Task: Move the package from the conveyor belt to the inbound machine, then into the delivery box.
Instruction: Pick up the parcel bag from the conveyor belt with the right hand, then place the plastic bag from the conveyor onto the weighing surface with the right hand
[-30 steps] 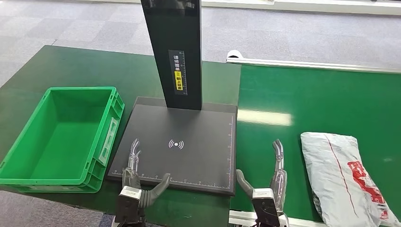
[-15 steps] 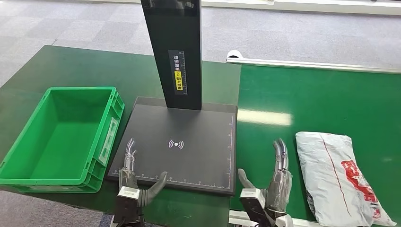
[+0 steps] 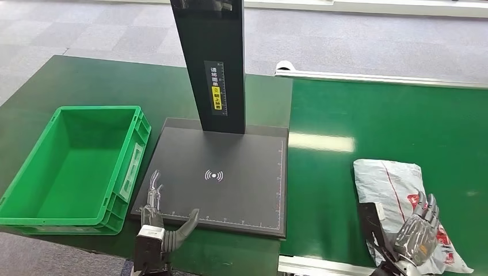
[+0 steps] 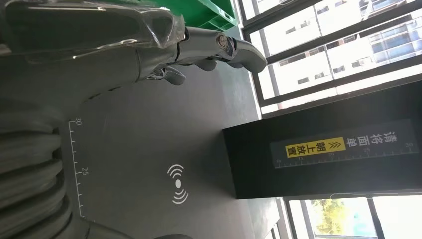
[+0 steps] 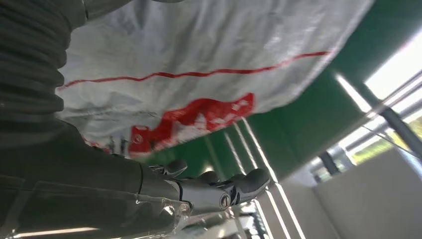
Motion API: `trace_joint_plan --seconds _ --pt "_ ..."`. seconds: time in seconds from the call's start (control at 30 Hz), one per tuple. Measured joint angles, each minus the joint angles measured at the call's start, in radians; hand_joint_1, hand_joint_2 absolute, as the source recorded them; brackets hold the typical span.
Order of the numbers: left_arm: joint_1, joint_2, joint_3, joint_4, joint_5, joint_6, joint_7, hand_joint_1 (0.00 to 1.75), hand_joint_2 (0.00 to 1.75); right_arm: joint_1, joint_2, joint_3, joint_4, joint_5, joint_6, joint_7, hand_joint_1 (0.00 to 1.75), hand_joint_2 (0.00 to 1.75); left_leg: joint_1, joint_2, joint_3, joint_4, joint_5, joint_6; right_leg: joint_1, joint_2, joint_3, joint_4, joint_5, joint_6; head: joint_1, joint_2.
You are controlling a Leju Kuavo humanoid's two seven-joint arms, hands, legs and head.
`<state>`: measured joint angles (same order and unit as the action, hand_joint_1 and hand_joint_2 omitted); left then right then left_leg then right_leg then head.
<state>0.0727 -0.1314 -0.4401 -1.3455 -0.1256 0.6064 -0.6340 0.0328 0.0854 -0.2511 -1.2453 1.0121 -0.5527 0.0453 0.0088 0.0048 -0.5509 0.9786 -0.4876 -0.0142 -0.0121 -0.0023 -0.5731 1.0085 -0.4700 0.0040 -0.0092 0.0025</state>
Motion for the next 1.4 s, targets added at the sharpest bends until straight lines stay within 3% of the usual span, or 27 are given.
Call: trace_joint_plan --seconds 0.2,0.37,0.4,0.5,0.53,0.6,0.7,0.83,0.97,1.03,1.13,1.27,1.4 --pt "0.015 0.006 0.021 -0.008 -0.002 0.001 0.019 0.0 1.75 -0.029 -0.011 -0.169 0.13 -0.022 0.1 0.057 0.0 1.75 0.0 0.0 0.0 0.0 0.0 0.0 0.0 0.0 0.0 0.0 0.0 0.0 0.0 0.0" --pt "0.018 0.007 0.043 -0.02 -0.002 -0.009 0.031 0.0 1.75 -0.082 -0.018 -0.213 0.214 -0.013 0.221 0.107 0.0 1.75 0.0 0.001 0.002 0.0 0.0 0.0 0.0 0.001 0.002 0.0 0.0 0.0 0.0 0.0" --pt "0.018 0.007 0.046 -0.022 -0.002 -0.01 0.032 0.0 1.75 -0.093 -0.019 -0.214 0.226 -0.016 0.239 0.11 0.09 1.75 0.0 0.002 0.003 0.0 0.0 0.0 0.0 0.001 0.003 0.0 0.0 0.0 0.0 0.0" --pt "0.018 0.007 0.051 -0.024 -0.002 -0.01 0.032 0.0 1.75 -0.117 -0.021 -0.214 0.25 -0.023 0.263 0.112 1.4 1.75 0.0 0.002 0.005 0.0 -0.001 0.001 0.0 0.002 0.006 0.0 0.0 0.0 0.0 0.0" --pt "0.018 0.007 0.053 -0.025 -0.002 -0.01 0.032 0.0 1.75 -0.122 -0.021 -0.214 0.256 -0.028 0.264 0.11 1.75 1.75 0.0 0.002 0.005 0.0 -0.001 0.001 0.0 0.002 0.007 0.0 0.0 0.0 0.0 0.0" --pt "0.021 0.007 0.057 -0.029 -0.002 -0.007 0.033 0.0 1.75 -0.125 -0.021 -0.21 0.261 -0.053 0.245 0.083 1.75 1.75 0.0 0.002 0.006 0.0 -0.001 0.001 0.0 0.002 0.008 -0.001 0.0 0.001 0.0 0.0" --pt "0.038 0.007 0.068 -0.055 -0.002 0.001 0.033 0.0 1.75 -0.106 -0.013 -0.177 0.218 -0.128 0.134 -0.036 1.75 1.75 0.0 0.002 0.006 0.0 0.0 0.001 0.0 0.002 0.008 0.0 0.0 0.001 0.0 0.0" --pt "0.05 0.006 0.077 -0.089 -0.009 0.001 0.029 0.0 1.75 -0.048 0.013 -0.085 0.028 -0.234 -0.032 -0.193 1.75 1.75 0.0 0.001 0.005 0.0 0.0 0.001 0.0 0.001 0.005 0.0 0.0 0.001 0.0 0.0" --pt "0.049 0.005 0.084 -0.099 -0.012 0.013 0.003 0.0 1.75 0.013 0.036 0.028 -0.176 -0.365 -0.063 -0.302 1.75 1.75 0.001 0.001 0.002 0.0 0.0 0.0 0.001 0.001 0.003 0.0 0.0 0.0 0.0 0.0" --pt "0.046 0.005 0.096 -0.1 -0.015 0.022 -0.009 0.0 1.75 0.025 0.04 0.092 -0.243 -0.399 -0.041 -0.328 1.75 1.75 0.001 0.003 0.002 0.0 0.0 0.0 0.001 0.002 0.002 0.0 0.0 0.0 0.0 0.0" --pt "0.035 0.006 0.118 -0.101 -0.026 0.028 -0.023 0.0 1.75 0.014 0.042 0.189 -0.293 -0.447 0.07 -0.323 1.75 1.75 0.001 0.003 0.001 0.0 0.0 0.0 0.001 0.003 0.002 0.0 0.0 0.0 0.0 0.0" --pt "0.003 0.007 0.15 -0.101 -0.032 0.027 -0.036 0.0 1.75 -0.039 0.049 0.315 -0.292 -0.487 0.253 -0.293 1.75 1.75 0.001 0.002 0.002 0.0 0.001 0.0 0.001 0.002 0.002 0.0 0.0 0.0 0.0 0.0" --pt "-0.021 0.008 0.171 -0.101 -0.034 0.025 -0.04 0.0 1.75 -0.087 0.064 0.406 -0.266 -0.491 0.344 -0.285 1.75 1.75 0.001 0.001 0.001 0.0 0.002 0.0 0.001 0.001 0.002 0.001 0.0 0.0 0.0 0.0"
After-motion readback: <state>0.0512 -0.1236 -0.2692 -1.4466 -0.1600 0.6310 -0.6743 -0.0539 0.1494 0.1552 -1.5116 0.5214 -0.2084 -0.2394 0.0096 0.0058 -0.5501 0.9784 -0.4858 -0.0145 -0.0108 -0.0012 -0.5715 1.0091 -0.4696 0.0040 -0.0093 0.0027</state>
